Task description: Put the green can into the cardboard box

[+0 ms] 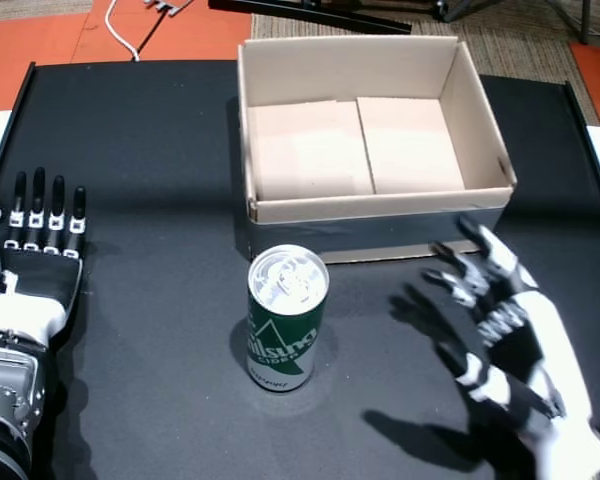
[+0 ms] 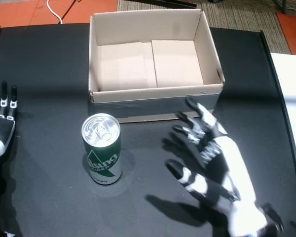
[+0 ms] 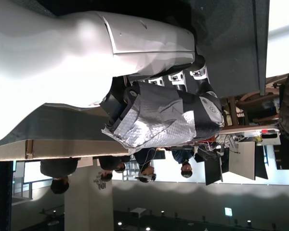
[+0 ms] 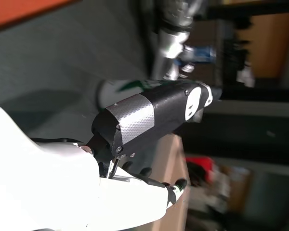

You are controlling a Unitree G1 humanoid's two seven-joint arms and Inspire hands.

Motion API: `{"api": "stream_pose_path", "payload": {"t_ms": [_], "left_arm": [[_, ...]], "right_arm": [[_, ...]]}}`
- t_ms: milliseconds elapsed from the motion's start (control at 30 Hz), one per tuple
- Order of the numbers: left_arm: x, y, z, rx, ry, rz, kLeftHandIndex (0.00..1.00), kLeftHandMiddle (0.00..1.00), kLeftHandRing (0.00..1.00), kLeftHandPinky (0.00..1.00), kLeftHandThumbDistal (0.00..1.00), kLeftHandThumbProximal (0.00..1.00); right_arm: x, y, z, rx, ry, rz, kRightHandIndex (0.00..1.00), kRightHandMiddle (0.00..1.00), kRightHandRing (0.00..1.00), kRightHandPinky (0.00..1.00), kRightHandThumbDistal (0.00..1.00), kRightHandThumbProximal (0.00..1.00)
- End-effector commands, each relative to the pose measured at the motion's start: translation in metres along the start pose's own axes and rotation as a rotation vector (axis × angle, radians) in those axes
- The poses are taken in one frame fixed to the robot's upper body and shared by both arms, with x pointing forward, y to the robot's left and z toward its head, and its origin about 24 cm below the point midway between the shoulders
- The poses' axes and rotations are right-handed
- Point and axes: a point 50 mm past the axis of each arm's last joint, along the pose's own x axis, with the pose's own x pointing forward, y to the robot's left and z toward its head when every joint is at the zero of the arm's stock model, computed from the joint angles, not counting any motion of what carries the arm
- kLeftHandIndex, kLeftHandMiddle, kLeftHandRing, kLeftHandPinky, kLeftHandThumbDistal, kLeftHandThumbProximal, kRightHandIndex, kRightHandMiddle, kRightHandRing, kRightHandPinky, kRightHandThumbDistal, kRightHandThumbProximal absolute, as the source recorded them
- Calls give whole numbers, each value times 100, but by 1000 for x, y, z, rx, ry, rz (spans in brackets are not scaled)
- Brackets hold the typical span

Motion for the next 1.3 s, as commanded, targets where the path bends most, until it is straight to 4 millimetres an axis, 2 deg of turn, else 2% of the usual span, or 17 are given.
{"api": "stream_pose_path", "payload": {"t_ms": [0, 133, 200, 333, 533, 667, 800, 933, 1100, 1267], "left_arm": [[-8, 17, -6, 1, 21, 66, 52, 53, 62, 78, 0, 63], [-8, 17, -6, -11, 20, 60, 53, 54, 64, 80, 0, 63], [-8, 17, -6, -5, 20, 65, 53, 53, 63, 78, 0, 62], [-8, 18, -7, -2, 21, 70, 52, 51, 61, 77, 0, 61], [-8, 18, -9, -4, 20, 76, 52, 53, 63, 74, 0, 59], [-9, 20, -10, -3, 21, 78, 49, 52, 63, 73, 0, 58], [-9, 20, -11, -5, 22, 77, 50, 52, 62, 72, 0, 58], [-10, 20, -12, -12, 24, 73, 51, 53, 64, 77, 0, 57], [-10, 20, -13, -23, 23, 77, 50, 53, 65, 76, 0, 51], [-10, 20, -14, -8, 26, 74, 51, 53, 65, 77, 0, 56]], "right_arm": [[8, 0, 1, -24, 24, 36, 90, 97, 100, 100, 100, 52], [21, 6, 2, -65, 53, 76, 89, 96, 100, 100, 100, 58], [26, 7, 1, -70, 72, 84, 89, 97, 99, 100, 100, 57], [37, 11, 2, -69, 94, 129, 93, 99, 100, 100, 100, 63], [48, 13, 4, -84, 119, 174, 93, 98, 98, 100, 100, 61], [52, 13, 5, -93, 133, 187, 94, 98, 98, 100, 100, 59], [56, 12, 6, -152, 150, 209, 93, 99, 100, 100, 100, 64], [56, 13, 4, -156, 169, 213, 94, 99, 100, 100, 100, 64], [56, 14, 4, -170, 175, 233, 94, 99, 100, 100, 100, 64], [56, 16, 4, -170, 175, 249, 95, 100, 100, 100, 100, 63]]}}
